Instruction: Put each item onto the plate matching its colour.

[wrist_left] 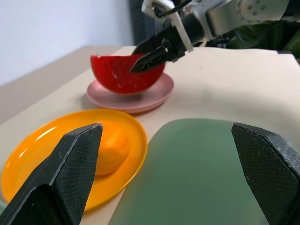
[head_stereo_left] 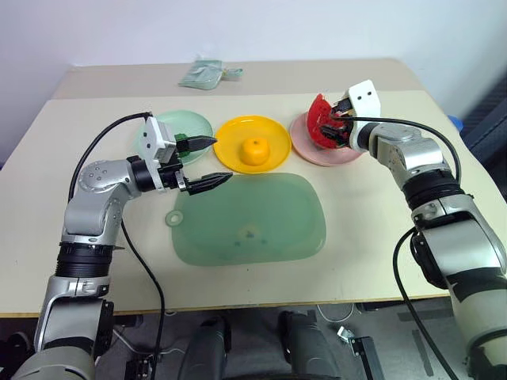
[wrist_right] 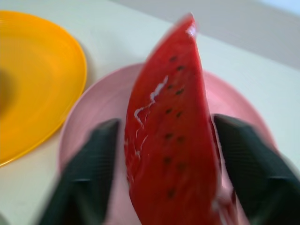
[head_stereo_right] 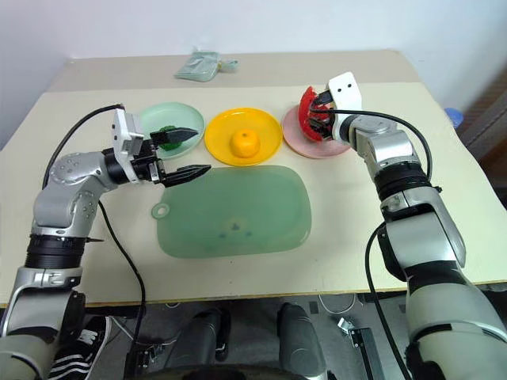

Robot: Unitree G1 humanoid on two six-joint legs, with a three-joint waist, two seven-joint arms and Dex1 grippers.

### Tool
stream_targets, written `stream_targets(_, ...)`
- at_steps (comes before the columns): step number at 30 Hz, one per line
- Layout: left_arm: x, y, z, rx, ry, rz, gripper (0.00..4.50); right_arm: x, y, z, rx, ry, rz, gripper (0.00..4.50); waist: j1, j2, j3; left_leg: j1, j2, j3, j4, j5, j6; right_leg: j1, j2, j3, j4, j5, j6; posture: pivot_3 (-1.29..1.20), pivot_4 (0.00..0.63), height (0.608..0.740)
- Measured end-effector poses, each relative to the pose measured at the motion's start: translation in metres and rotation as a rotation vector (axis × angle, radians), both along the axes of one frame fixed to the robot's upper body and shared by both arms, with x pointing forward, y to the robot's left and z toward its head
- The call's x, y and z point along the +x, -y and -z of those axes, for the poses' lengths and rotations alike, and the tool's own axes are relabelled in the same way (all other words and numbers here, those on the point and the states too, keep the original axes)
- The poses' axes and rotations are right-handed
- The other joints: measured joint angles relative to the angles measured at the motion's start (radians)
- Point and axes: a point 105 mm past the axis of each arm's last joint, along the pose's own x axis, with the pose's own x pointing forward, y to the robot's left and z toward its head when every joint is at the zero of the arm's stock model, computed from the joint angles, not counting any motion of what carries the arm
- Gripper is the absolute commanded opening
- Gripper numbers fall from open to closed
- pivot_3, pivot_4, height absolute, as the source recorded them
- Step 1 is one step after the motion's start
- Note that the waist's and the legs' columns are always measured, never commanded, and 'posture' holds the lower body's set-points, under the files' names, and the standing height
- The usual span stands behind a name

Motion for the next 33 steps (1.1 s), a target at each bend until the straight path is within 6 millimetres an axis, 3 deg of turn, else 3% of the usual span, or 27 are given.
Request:
stream_targets(3,-0.001,0.000,-0.001,-0.010,0.003,0.005,4.50,0.001,0.000,-0.013,0.053,0.038,-0.005,4.44,-0.001,0.000,0.000,0.000,0.000,0.000,0.000,0.000,0.000,0.000,0.000,0.000,0.000,0.000,0.000,0.00,0.150,0.740)
stream_targets(5,-0.004,-0.004,-0.001,-0.015,0.002,0.007,4.50,-0.003,-0.006,-0.036,0.128,0.112,-0.069,4.44,-0.001,0.002,0.001,0.000,0.000,0.000,0.000,0.000,0.000,0.000,0.000,0.000,0.000,0.000,0.000,0.00,0.150,0.740)
stream_targets(7,-0.006,-0.008,0.000,-0.020,0.012,-0.005,4.50,-0.016,-0.017,-0.066,0.233,0.198,-0.176,4.44,-0.002,0.002,0.001,0.000,0.000,-0.001,-0.001,0.000,0.000,0.000,0.000,0.000,0.001,0.000,0.000,0.00,0.150,0.740)
stream_targets(10,-0.006,-0.014,0.001,-0.006,0.040,-0.036,4.50,-0.045,-0.035,-0.093,0.319,0.314,-0.354,4.44,0.001,0.002,0.001,0.001,0.000,-0.001,0.000,0.000,0.000,0.000,0.000,-0.001,0.002,0.000,0.000,0.00,0.150,0.740)
stream_targets(13,-0.007,-0.018,0.004,-0.002,0.040,-0.048,4.50,-0.081,-0.045,-0.077,0.252,0.324,-0.505,4.44,0.015,0.001,0.001,0.001,0.000,-0.002,0.002,0.000,0.000,0.001,-0.001,-0.001,0.003,0.000,0.000,0.00,0.150,0.740)
stream_targets(16,-0.012,-0.027,0.010,0.014,0.023,-0.055,4.50,-0.133,-0.052,-0.034,0.116,0.225,-0.714,4.44,0.030,0.001,0.001,0.001,-0.001,-0.001,0.002,0.000,0.000,0.002,-0.001,0.000,0.002,0.000,0.000,0.00,0.150,0.740)
stream_targets(19,-0.020,-0.034,0.016,0.042,0.013,-0.025,4.50,-0.197,-0.052,0.014,-0.052,-0.004,-0.936,4.44,0.033,0.001,0.001,0.002,0.000,-0.001,0.003,0.000,0.000,0.003,-0.001,-0.001,0.002,0.000,0.000,0.00,0.150,0.740)
stream_targets(20,-0.023,-0.037,0.021,0.057,0.006,-0.023,4.50,-0.209,-0.054,0.021,-0.065,-0.038,-0.977,4.44,0.027,0.001,0.001,0.004,0.000,-0.001,0.003,0.000,0.000,0.004,-0.001,0.000,0.003,0.000,0.000,0.00,0.150,0.740)
stream_targets(22,-0.028,-0.037,0.026,0.072,0.019,0.009,4.50,-0.216,-0.060,0.016,-0.047,0.000,-1.001,4.44,0.012,0.001,0.001,0.006,0.000,0.001,0.003,0.000,0.000,0.004,0.000,0.001,0.003,0.000,-0.001,0.00,0.150,0.740)
stream_targets(26,-0.034,-0.039,0.037,0.075,0.009,0.009,4.50,-0.210,-0.056,-0.003,-0.050,0.083,-0.948,4.44,0.010,0.001,0.001,0.006,0.001,0.000,0.004,0.000,0.000,0.005,0.000,0.001,0.005,-0.001,-0.004,0.00,0.150,0.740)
stream_targets(33,-0.030,-0.035,0.035,0.049,0.013,0.037,4.50,-0.217,-0.068,-0.018,-0.056,0.125,-0.941,4.44,0.036,0.001,0.001,0.004,0.000,-0.001,0.004,0.000,0.000,0.005,0.000,0.000,0.004,0.001,-0.002,0.00,0.150,0.740)
